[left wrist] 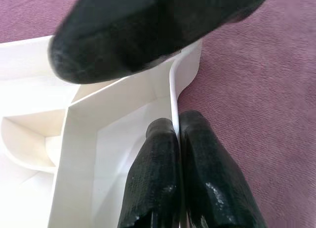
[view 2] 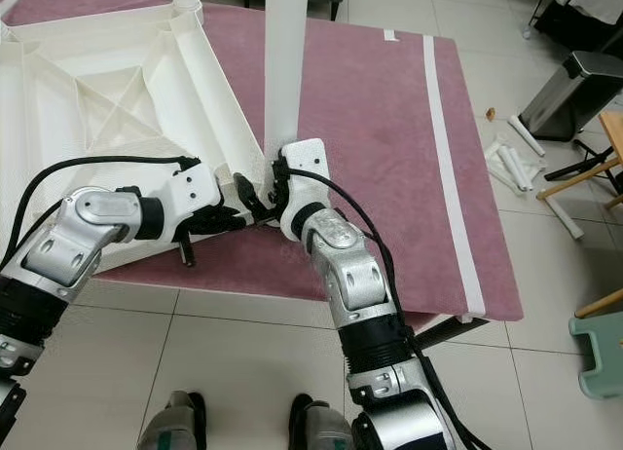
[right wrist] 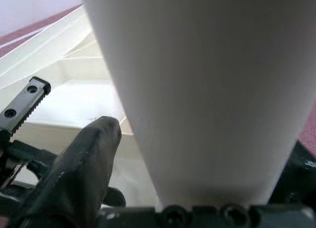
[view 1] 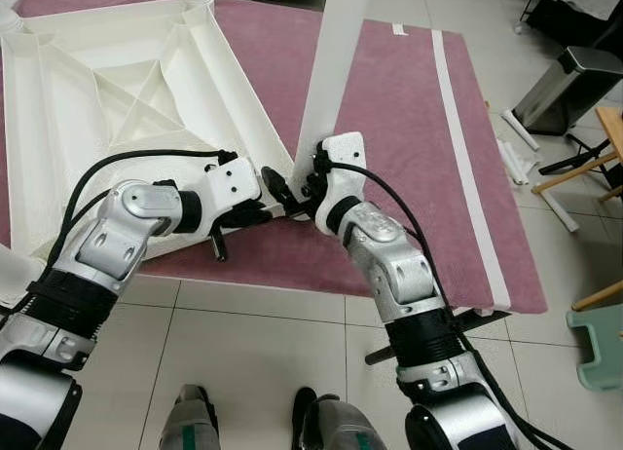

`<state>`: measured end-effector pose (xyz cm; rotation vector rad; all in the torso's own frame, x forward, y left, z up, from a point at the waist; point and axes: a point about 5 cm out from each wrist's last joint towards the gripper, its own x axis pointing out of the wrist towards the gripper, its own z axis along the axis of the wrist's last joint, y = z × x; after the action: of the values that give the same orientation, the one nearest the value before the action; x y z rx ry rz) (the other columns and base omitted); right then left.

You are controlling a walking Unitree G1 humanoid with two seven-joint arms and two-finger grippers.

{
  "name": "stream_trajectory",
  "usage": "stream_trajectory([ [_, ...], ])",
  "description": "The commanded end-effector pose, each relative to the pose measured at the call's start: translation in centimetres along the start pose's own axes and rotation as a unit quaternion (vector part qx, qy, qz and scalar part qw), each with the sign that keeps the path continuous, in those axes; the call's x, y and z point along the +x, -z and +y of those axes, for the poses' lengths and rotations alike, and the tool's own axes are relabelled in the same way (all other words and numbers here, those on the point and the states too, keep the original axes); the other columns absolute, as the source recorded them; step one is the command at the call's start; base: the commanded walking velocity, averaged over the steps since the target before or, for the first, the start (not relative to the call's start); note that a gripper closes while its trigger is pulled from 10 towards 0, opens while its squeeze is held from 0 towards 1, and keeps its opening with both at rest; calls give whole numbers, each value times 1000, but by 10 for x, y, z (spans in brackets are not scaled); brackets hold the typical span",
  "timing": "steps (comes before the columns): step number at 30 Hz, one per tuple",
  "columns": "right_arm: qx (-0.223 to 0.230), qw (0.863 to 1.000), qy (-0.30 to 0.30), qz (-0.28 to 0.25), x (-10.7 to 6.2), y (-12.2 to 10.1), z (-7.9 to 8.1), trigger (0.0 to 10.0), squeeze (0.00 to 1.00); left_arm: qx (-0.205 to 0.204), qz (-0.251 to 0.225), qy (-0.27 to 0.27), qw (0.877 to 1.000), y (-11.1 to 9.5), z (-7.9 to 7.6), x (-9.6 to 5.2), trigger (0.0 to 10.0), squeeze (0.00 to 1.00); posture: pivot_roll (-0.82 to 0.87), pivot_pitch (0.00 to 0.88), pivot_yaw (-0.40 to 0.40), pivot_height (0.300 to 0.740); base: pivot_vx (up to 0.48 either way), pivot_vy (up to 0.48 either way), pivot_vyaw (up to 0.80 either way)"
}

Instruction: Building children table

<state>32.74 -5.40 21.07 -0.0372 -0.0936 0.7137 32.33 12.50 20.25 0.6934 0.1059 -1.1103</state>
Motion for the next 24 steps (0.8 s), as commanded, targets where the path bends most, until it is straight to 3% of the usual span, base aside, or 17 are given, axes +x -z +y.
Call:
stream_trajectory([
  [1,-53,984,-170,-5,-11,-9,18,10000,0,42,-80,49,995,-27,-18,-12,0,0,166,212,-47,740,0,0,0],
  [2,-86,974,-210,4,-20,-11,12,10000,0,32,-91,65,993,-27,-27,-19,0,0,169,213,-49,740,0,0,0],
  [4,-86,974,-210,4,-20,-11,12,10000,0,32,-91,65,993,-27,-27,-19,0,0,169,213,-49,740,0,0,0],
  [5,-103,967,-234,15,-25,-12,7,10000,0,24,-100,74,992,-28,-33,-24,0,0,169,213,-50,740,0,0,0],
  [7,-103,967,-234,15,-25,-12,7,10000,0,24,-100,74,992,-28,-33,-24,0,0,169,213,-50,740,0,0,0],
  [9,-146,955,-255,34,-28,-13,-5,10000,0,12,-109,85,990,-28,-44,-33,0,0,182,214,-63,740,0,0,0],
  [12,-162,951,-260,40,-27,-14,-9,10000,0,8,-110,88,990,-28,-48,-35,0,0,182,214,-63,740,0,0,0],
  [15,-205,937,-278,54,-25,-18,-17,10000,0,10,-102,92,990,-26,-55,-42,0,0,190,211,-70,740,0,0,0],
  [16,-205,937,-278,54,-25,-18,-17,10000,0,10,-102,92,990,-26,-55,-42,0,0,190,211,-70,740,0,0,0],
  [18,-217,924,-308,71,-23,-16,-21,10000,0,22,-91,106,990,-26,-60,-47,0,0,192,208,-72,740,0,0,0],
  [24,-194,916,-344,75,-19,-11,-20,10000,0,45,-76,140,986,-27,-70,-49,0,0,196,205,-68,740,0,0,0],
])
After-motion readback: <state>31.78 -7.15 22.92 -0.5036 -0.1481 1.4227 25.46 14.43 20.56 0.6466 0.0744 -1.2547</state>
